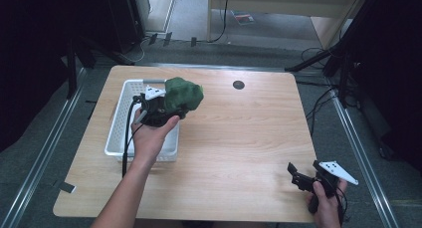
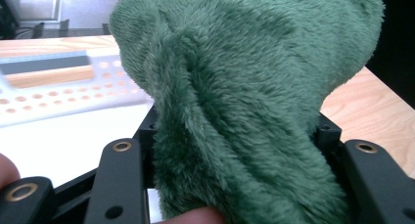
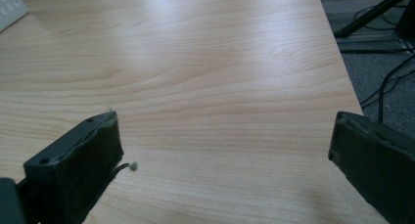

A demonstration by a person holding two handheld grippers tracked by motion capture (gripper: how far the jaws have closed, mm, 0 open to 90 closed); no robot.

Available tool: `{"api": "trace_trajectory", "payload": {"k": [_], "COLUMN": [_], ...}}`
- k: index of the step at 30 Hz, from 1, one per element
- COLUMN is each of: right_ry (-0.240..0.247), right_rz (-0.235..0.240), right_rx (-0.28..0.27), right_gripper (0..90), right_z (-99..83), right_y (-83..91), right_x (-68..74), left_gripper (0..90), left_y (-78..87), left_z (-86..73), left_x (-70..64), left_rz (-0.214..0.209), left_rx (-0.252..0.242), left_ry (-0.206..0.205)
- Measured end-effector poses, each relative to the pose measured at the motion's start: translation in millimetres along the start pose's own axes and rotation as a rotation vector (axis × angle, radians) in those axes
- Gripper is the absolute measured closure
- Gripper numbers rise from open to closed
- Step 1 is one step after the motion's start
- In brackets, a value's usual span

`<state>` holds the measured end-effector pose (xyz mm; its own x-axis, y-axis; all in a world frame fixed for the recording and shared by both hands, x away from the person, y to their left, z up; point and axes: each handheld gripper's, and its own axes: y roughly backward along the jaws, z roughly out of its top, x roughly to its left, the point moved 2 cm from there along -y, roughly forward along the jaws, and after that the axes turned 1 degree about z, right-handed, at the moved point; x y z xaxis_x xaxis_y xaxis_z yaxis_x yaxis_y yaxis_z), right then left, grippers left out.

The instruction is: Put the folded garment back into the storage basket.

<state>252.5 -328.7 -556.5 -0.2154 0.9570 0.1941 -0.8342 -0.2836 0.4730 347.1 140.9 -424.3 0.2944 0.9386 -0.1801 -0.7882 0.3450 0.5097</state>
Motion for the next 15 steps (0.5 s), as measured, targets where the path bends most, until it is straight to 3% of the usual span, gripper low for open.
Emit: {"api": "trace_trajectory", "payload": {"k": [8,15], "right_ry": [0.0,-0.003], "right_rz": [-0.003,-0.006], "right_rx": [0.0,-0.002], "right_gripper": [0.0,0.0], "right_z": [0.0,-0.1], "right_y": [0.0,0.3], "right_x": [0.1,-0.1], "left_gripper": [44.1,43.4], "left_y": [1.2,-11.6], "left_z": [-5.8,-15.4], "left_x": [36.5,59.3], "left_rz": [0.069,0.126], "left_rx": [0.004,0.044], "left_ry": [0.045,0.04]}}
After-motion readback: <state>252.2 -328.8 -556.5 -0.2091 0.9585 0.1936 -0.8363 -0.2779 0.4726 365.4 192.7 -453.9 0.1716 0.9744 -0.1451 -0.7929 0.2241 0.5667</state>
